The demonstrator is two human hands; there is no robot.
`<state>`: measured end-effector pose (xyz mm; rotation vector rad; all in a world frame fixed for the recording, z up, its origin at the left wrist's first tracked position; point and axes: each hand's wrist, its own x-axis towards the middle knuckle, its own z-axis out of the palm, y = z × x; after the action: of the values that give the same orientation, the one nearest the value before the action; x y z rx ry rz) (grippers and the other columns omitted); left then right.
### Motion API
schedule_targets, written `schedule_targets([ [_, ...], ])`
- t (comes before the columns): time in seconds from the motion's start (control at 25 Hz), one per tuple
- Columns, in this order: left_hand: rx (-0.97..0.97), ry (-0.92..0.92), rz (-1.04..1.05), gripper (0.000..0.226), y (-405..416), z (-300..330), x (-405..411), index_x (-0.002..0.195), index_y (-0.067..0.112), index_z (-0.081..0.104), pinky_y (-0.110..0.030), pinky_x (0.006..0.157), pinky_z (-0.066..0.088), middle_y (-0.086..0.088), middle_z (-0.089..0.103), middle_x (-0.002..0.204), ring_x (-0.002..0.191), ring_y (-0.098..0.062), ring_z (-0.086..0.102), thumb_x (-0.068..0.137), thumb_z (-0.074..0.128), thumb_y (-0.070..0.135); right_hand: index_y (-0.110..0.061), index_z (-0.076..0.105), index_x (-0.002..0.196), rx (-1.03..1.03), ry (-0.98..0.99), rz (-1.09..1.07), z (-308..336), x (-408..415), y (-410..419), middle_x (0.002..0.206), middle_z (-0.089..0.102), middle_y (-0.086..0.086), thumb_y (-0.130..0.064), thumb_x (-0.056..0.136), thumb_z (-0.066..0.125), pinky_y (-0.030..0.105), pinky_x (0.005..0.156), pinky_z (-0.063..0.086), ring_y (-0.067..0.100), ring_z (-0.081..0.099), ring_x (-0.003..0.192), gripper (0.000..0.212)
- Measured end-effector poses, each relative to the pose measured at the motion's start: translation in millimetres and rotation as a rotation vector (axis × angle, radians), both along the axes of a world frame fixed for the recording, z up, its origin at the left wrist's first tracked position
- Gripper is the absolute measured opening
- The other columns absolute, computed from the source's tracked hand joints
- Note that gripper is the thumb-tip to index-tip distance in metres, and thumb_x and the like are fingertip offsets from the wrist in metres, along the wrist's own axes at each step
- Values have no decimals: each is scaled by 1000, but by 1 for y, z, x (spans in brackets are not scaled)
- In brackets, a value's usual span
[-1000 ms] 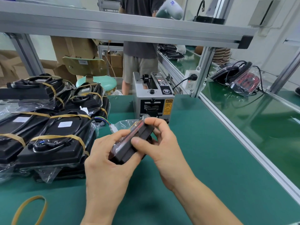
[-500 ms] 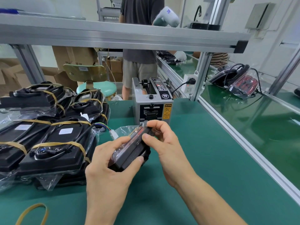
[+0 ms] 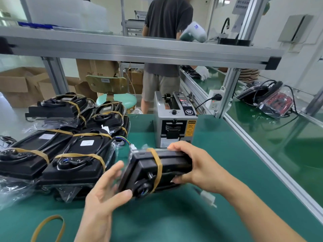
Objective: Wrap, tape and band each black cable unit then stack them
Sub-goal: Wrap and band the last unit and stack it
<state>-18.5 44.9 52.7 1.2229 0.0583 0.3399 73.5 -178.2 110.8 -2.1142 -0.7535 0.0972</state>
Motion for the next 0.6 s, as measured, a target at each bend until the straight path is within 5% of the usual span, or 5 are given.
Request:
schedule_targets([
  [0.12,418,-41,42,77,3,-1,-4,122,34,59,-24,102,39,17,61,127,122,-3,52,49,82,25,-38,54,106,-162,-241,-1,-7,14,5,102,53,-27,-6,59,78,7,84,34,-6,47,100,62],
  [0.28,360,-34,-24,82,-7,-5,-2,128,35,53,-12,97,40,14,64,123,119,-4,55,52,84,27,-35,55,107,-178,-173,62,-18,25,17,104,53,-26,-6,58,80,12,89,36,-1,48,103,62],
  [0.4,350,-2,33,72,-4,-12,5,116,37,63,-21,96,44,10,69,113,111,-7,61,47,84,29,-36,55,105,-184,-146,111,-18,30,24,104,53,-24,-5,59,79,22,94,37,5,48,105,60],
  [0.48,374,-13,101,61,-8,-17,10,104,42,67,-14,90,44,10,72,104,100,-2,63,45,83,33,-33,55,116,-253,-153,138,-16,35,21,115,52,-22,-11,61,72,27,106,27,4,44,117,61],
  [0.6,381,-70,229,57,-16,-22,10,96,44,70,-3,81,42,10,72,97,89,2,64,48,83,17,-32,52,128,-173,2,6,-16,47,7,131,48,-16,-14,65,57,14,108,24,-2,40,126,67],
])
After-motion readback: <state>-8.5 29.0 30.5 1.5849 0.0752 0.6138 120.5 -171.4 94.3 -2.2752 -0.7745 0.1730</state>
